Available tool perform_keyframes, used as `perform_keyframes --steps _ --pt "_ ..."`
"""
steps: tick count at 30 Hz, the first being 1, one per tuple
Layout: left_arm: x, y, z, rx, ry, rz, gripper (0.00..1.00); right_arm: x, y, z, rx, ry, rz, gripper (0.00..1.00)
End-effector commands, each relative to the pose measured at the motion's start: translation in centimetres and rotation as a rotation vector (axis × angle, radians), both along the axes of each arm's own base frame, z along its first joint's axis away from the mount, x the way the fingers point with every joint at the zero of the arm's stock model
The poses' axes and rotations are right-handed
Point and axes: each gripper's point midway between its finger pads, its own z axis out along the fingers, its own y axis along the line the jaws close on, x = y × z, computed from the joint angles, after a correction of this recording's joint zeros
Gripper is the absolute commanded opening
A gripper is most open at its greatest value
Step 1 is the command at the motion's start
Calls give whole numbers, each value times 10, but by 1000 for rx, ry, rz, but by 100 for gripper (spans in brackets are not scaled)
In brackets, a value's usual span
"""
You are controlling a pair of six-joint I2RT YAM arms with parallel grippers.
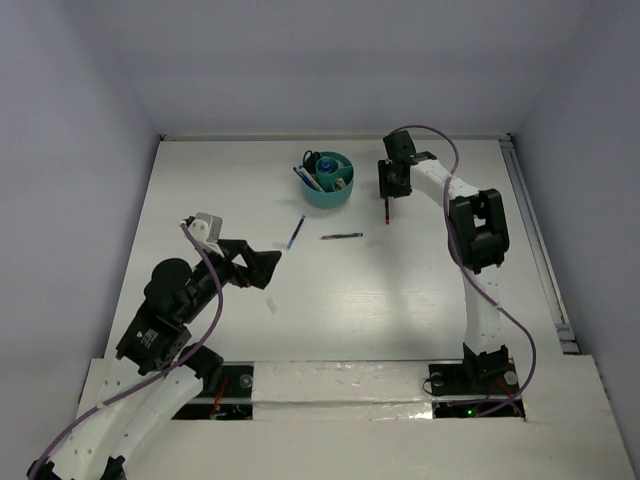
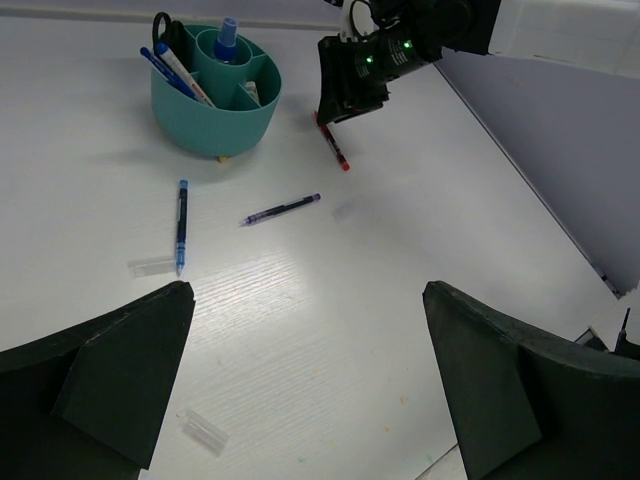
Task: Sort the stationery into containers
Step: Pick up the pen from the center of the board.
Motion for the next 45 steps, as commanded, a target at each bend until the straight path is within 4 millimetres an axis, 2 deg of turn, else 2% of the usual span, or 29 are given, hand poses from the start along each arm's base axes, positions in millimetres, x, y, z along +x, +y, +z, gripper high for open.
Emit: perform_keyframes --steps 1,4,7,8,9,10,12,13,14,15,16,17,18,20,21,22,23,24,27,29,30,31,32,33,35,40,41,43,45 --pt "3 -6 4 -15 -19 -23 99 11 0 2 -15 8 14 42" --pt "3 -7 3 -14 -16 -28 99 11 0 -14 -23 38 13 37" --pt "-1 -16 2 -16 -9 -82 99 13 -1 -26 -36 57 7 21" --pt "0 -17 0 -13 -2 -89 99 14 -2 -25 -41 58 4 10" --pt "-2 -19 0 -14 -1 -102 99 14 -3 -26 -45 58 0 3" --pt "-2 -20 0 -13 -1 -106 99 15 -3 -22 -46 48 -5 0" --pt "-4 -22 1 -17 -5 -124 97 19 -10 -15 -44 15 -23 0" --pt "-4 -22 1 -17 -7 -124 88 20 -12 -8 -48 -9 -32 0" --pt "-4 -22 1 -18 -6 -124 85 30 -10 23 -25 -100 -36 0" --pt "-4 -22 1 -18 -7 -122 82 33 -10 40 -13 -149 -31 0" --pt "-3 -22 0 -16 -4 -122 75 24 -9 43 5 -155 -19 0" --pt "-3 -23 -1 -16 4 -125 72 30 -3 64 46 -232 -6 0" --pt "-3 -24 -2 -15 7 -128 69 15 3 92 107 -279 25 0" --pt "-2 -25 -4 -10 18 -133 68 3 19 129 199 -382 23 0" --pt "-2 -26 -5 -9 21 -137 68 -14 26 174 248 -473 37 0" --pt "0 -24 -6 -9 24 -126 69 -41 48 161 266 -448 78 0" --pt "0 -24 -6 -10 27 -124 69 -51 63 179 320 -512 99 0" --pt "1 -24 -7 -7 29 -125 70 -72 77 213 412 -579 115 0" --pt "1 -25 -9 -5 33 -128 70 -130 141 230 654 -607 251 0" --pt "1 -27 -10 -5 36 -135 70 -160 166 266 805 -682 331 0" --pt "2 -27 -10 -3 39 -135 70 -182 185 263 864 -654 369 0" --pt "2 -28 -12 0 44 -137 70 -192 191 271 902 -669 388 0" --pt "3 -28 -13 2 46 -137 70 -200 197 290 959 -717 409 0" --pt "2 -28 -12 -1 46 -140 70 -215 208 292 999 -712 433 0" --pt "2 -29 -12 -2 44 -143 69 -224 215 304 1049 -744 452 0" --pt "-3 -34 -10 -17 34 -185 65 -243 235 306 1126 -740 502 0" --pt "-2 -35 -12 -12 43 -187 64 -244 235 312 1153 -761 506 0" --pt "0 -37 -16 -5 59 -188 61 -256 246 309 1196 -736 538 0" --pt "1 -37 -18 -1 66 -186 58 -260 249 317 1259 -735 551 0"
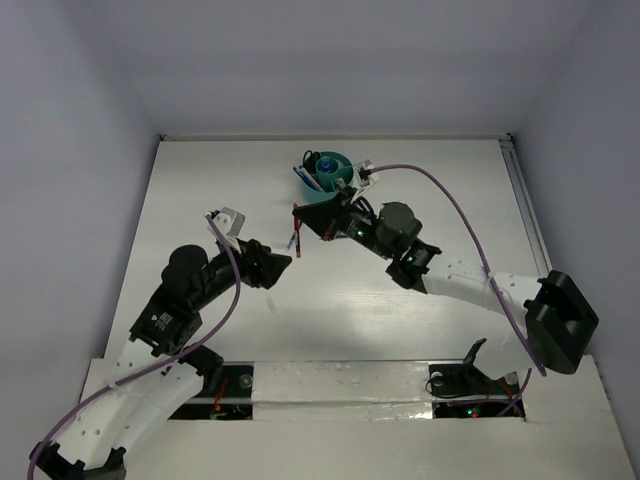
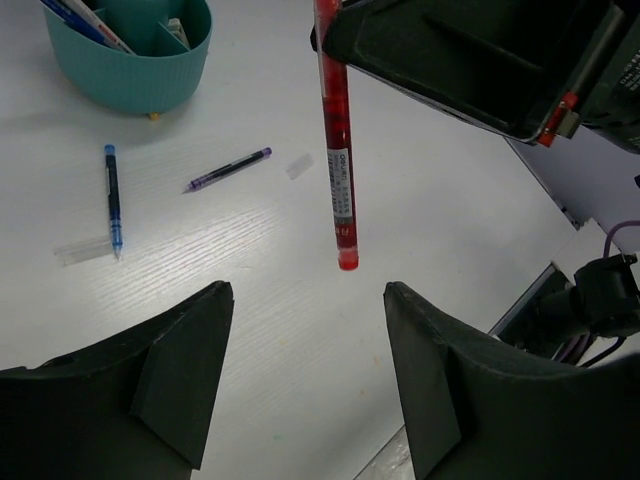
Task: Sort the stationery into containers
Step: Pick up the pen from the center of the board.
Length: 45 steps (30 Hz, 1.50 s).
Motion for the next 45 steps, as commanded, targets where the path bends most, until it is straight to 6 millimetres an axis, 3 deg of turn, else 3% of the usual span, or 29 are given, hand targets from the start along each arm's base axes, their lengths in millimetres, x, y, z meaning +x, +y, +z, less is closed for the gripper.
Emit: perform_keyframes --steps 1,2,6,14,25,28,29,30,34,37,38,40,41,43,45 --pt "5 -3 5 -21 -21 -9 55 -24 16 35 172 -60 116 0" --pt "5 -4 5 -20 -23 -11 53 -26 18 41 196 -67 134 0" --pt "6 0 9 -30 -40 5 46 -35 33 32 211 -35 203 0" --pt "9 0 7 -32 -34 -3 30 -39 40 28 227 -35 252 0" --pt "10 -3 2 -24 -11 -21 28 -46 45 33 259 -36 305 0" --pt "10 -3 4 -26 -20 -18 18 -47 44 31 257 -30 309 0" --pt "9 -2 6 -27 -26 -17 3 -47 44 31 257 -34 307 0" --pt "9 -1 6 -27 -27 -12 0 -47 43 32 261 -33 306 0" --pt "11 3 7 -28 -31 17 0 -45 40 25 239 -26 280 0" --pt "11 4 8 -27 -33 20 0 -47 39 26 197 -38 277 19" --pt "12 6 9 -27 -37 29 0 -46 40 17 149 -16 276 36" --pt "13 7 9 -26 -40 35 0 -48 37 20 105 -37 271 54" --pt "13 8 10 -26 -42 41 0 -43 33 10 63 -20 255 67" --pt "14 11 11 -25 -49 62 0 -46 20 18 39 -59 235 75" --pt "15 18 16 -28 -63 97 0 -49 11 3 -38 -64 214 77"
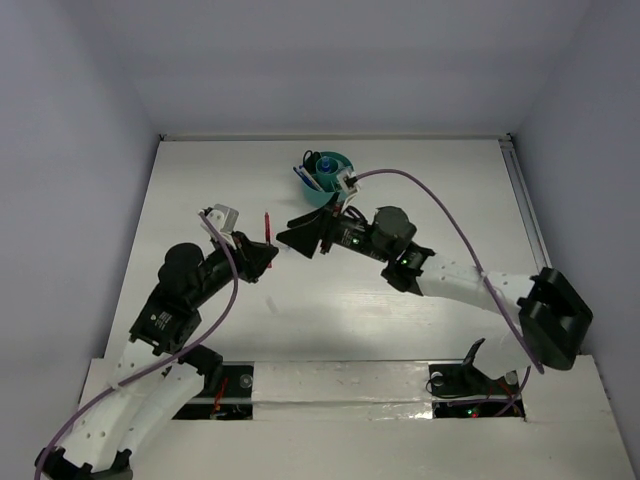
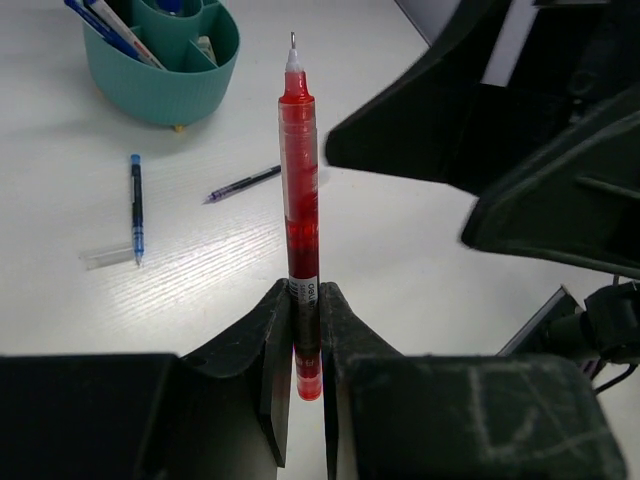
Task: Sort the stationery into containers
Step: Pick up the pen from the center of the board, then close the pen cap on the pen.
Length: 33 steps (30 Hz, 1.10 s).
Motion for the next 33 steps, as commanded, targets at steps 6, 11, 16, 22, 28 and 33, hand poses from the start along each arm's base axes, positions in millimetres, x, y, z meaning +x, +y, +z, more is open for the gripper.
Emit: perform_keyframes --steps 6,11,16,22,28,33 --pt "6 30 27 -28 -108 162 0 -18 -36 -51 -280 -15 -9 3" --pt "2 48 42 -57 -163 237 0 -30 -24 -113 -432 55 57 0" --pt "1 57 46 -66 -178 282 0 -43 4 -188 -682 123 94 32" --pt "-1 57 47 -67 -183 279 0 -32 25 -234 -877 137 38 64" --pt "0 55 45 -61 -181 267 0 -33 43 -264 -1020 79 17 65" --pt "0 57 46 -62 -186 270 0 -33 41 -282 -1129 29 -27 63"
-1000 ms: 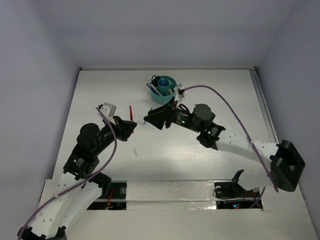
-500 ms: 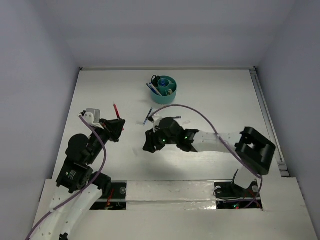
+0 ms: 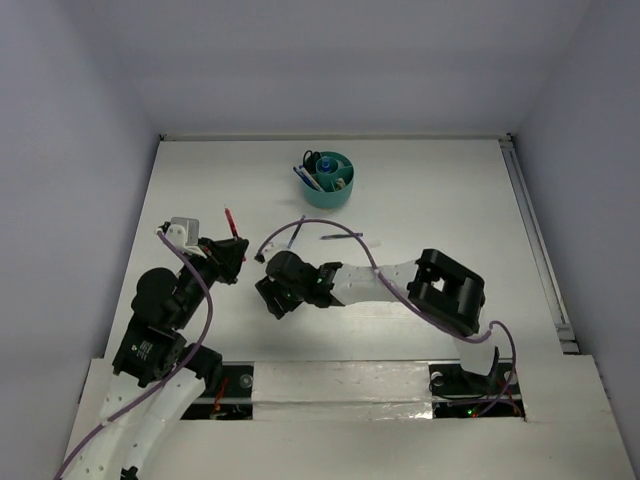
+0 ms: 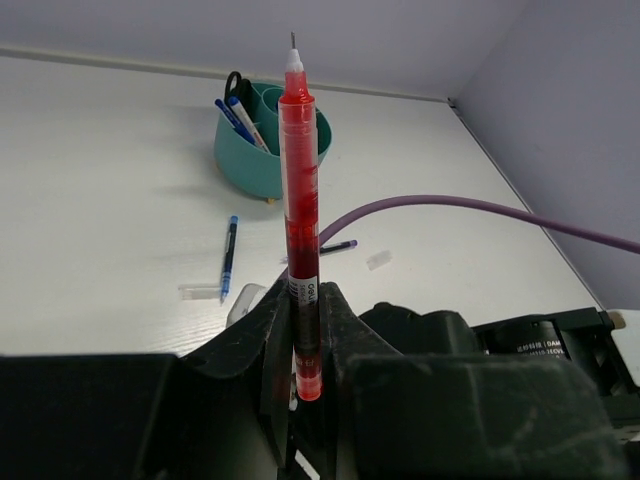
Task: Sort the stationery into containers
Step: Close the pen cap on the pen.
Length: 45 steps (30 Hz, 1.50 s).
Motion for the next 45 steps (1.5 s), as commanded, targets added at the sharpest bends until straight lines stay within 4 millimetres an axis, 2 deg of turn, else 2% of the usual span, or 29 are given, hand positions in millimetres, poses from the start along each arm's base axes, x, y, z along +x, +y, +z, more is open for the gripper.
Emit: perform_keyframes --steps 1,7,13,17,22,23,24,25,26,27,30,31,32,33,34,35,38,39,45 --pt "0 1 14 -16 -46 2 0 7 -4 -4 -100 -96 -1 63" --pt "1 2 14 -14 -47 -1 0 14 -15 -13 -176 -156 -27 61" --pt "2 2 13 -13 -46 -1 0 37 -44 -19 -279 -231 -166 44" --pt "2 1 14 -14 -47 -6 0 49 -49 -14 -244 -225 -215 39" --pt "2 2 13 -14 -47 -4 0 53 -42 -6 -164 -190 -240 34" --pt "2 2 13 -14 -47 -6 0 58 -42 -4 -147 -180 -254 30" --pt "2 1 14 -14 -49 -9 0 55 -38 -2 -124 -164 -250 16" --pt "2 0 14 -15 -50 -13 0 57 -37 4 -89 -144 -272 7" --pt "1 0 14 -15 -50 -16 0 56 -34 7 -65 -133 -273 1" --pt "2 2 14 -15 -50 -9 0 53 -30 8 -36 -118 -264 0" --pt "2 1 14 -15 -52 -12 0 37 -18 20 74 -50 -226 0" --pt "2 1 14 -15 -50 -15 0 30 -24 15 73 -24 -228 4" --pt "1 1 15 -16 -54 -15 0 27 -25 23 97 -16 -221 10" --pt "1 1 15 -15 -57 -15 0 16 -21 24 119 2 -192 27" --pt "0 1 15 -16 -58 -18 0 11 -23 22 124 28 -189 34" --pt "-1 2 17 -20 -66 -15 0 -3 -10 23 169 79 -145 51" --pt "-1 2 18 -22 -67 -10 0 -4 1 18 188 106 -125 58" --pt "-1 3 17 -23 -65 -9 0 -7 5 10 184 123 -111 59" --pt "-1 2 17 -22 -65 -10 0 0 28 4 187 126 -83 60"
